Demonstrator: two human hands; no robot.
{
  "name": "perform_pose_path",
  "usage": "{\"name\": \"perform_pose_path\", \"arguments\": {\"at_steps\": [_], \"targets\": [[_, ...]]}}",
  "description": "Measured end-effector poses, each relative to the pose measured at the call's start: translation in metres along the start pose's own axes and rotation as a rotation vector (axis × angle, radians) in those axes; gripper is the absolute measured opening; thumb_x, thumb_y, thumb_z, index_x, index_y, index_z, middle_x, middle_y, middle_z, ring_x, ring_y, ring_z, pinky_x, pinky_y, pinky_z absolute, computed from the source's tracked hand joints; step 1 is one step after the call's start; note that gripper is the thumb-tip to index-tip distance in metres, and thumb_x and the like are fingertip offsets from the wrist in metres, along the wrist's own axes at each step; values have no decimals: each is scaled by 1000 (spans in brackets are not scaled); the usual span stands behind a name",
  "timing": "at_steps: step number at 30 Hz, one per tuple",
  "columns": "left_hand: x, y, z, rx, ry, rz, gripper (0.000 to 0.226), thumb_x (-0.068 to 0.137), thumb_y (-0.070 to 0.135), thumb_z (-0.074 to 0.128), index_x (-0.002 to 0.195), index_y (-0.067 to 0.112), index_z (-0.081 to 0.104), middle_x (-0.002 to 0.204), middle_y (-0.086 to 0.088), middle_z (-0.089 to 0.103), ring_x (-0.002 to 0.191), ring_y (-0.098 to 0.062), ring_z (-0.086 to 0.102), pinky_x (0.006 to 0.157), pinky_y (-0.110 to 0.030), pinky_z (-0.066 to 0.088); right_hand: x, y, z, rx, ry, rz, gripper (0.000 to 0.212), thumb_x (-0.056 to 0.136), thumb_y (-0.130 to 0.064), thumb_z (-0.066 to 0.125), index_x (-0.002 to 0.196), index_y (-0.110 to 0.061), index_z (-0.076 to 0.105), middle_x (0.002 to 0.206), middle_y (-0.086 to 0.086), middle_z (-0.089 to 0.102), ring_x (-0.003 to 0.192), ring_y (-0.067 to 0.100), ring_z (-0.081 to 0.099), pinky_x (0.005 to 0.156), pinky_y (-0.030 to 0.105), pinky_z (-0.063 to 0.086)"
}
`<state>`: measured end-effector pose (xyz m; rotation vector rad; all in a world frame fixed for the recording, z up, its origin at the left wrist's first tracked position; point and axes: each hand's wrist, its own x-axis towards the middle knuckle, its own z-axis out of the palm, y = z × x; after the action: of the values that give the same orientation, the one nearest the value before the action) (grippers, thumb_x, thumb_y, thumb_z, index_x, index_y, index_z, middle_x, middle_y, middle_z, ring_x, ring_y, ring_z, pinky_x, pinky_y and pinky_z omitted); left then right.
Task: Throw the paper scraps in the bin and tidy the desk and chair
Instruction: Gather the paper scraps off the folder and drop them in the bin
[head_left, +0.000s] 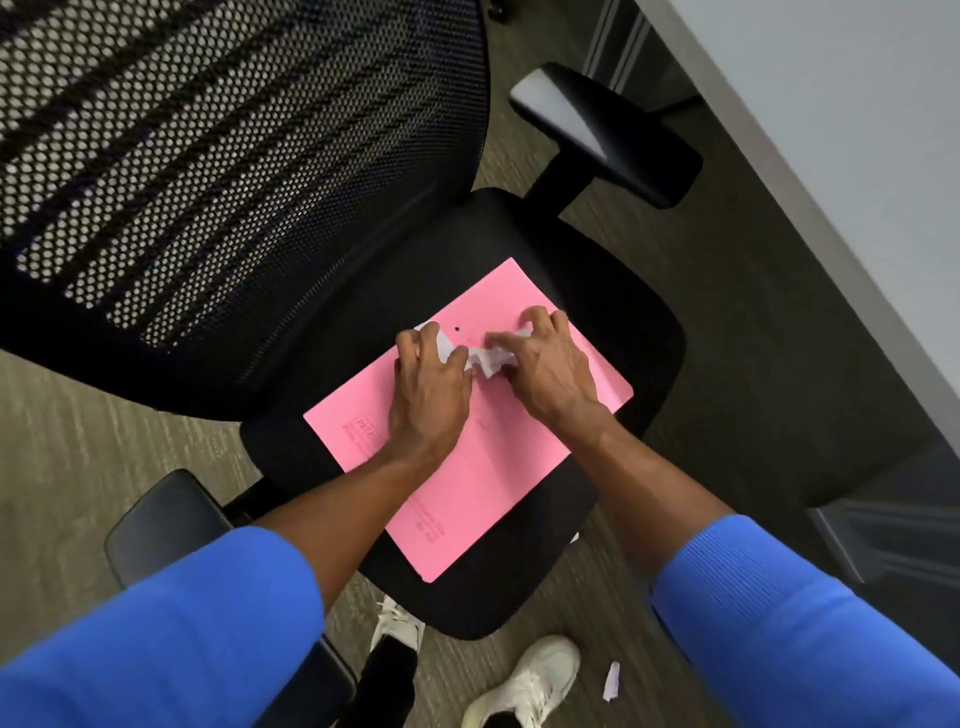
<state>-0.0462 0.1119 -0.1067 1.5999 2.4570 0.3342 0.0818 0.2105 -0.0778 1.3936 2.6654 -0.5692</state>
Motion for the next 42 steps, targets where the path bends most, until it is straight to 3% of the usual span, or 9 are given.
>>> {"name": "perform_pose_path", "arguments": {"at_steps": [5,13,20,22,25,29,33,36,42], "targets": [[-2,-1,-1,-54,35,-8,24,101,20,69,120,8,78,143,-12,58,121,-27,50,101,-37,55,-15,10,4,44,87,31,25,100,-23,68,122,-16,78,127,9,58,111,28,50,75,32,40],[-16,5,2,-174,50,12,21,97,1,69,116,1,79,142,-13,65,122,-27,53,100,-33,51,-47,36,28,234,249,140,16,85,-6,81,98,-14,85,112,7,67,104,27,61,84,38,56],[-18,7,-12,-311,176,-85,28,90,-6,71,116,4,73,119,-10,71,106,-26,63,86,-36,56,-91,56,34,465,341,295,16,86,-13,82,101,-17,86,109,1,69,106,19,61,87,26,47],[-22,10,-20,-360,194,-80,42,89,-6,73,128,8,67,123,-9,65,102,-20,63,81,-32,60,-105,60,39,478,361,323,17,86,-14,83,102,-19,86,109,-1,70,102,19,63,86,24,48],[-30,21,-27,-383,162,35,58,87,-5,75,141,11,59,137,-10,54,97,-12,59,71,-7,48,-124,63,45,497,372,346,17,86,-15,84,102,-20,86,109,-2,71,100,17,64,82,10,42],[-30,32,-22,-441,-35,126,70,85,2,81,149,19,58,158,-6,42,94,-14,66,76,-6,47,-132,62,51,540,368,354,17,84,-15,86,100,-22,86,108,-4,70,99,14,64,76,-3,37],[-27,37,-13,-389,-197,182,81,84,7,82,156,28,51,170,-1,30,96,-15,66,80,-17,53,-129,57,53,548,371,320,19,86,-17,85,103,-24,86,113,-4,70,104,16,64,84,16,50],[-27,39,-10,-340,-299,225,90,85,8,81,161,34,41,174,4,21,109,-21,64,89,-36,63,-122,55,50,523,389,287,16,87,-19,83,103,-20,85,115,0,70,105,18,65,84,30,58],[-30,40,-6,-287,-327,268,75,85,4,80,153,23,55,168,1,34,115,-30,67,88,-30,58,-117,57,46,417,369,208,20,85,-18,86,105,-16,84,149,6,50,102,14,64,79,29,61]]}}
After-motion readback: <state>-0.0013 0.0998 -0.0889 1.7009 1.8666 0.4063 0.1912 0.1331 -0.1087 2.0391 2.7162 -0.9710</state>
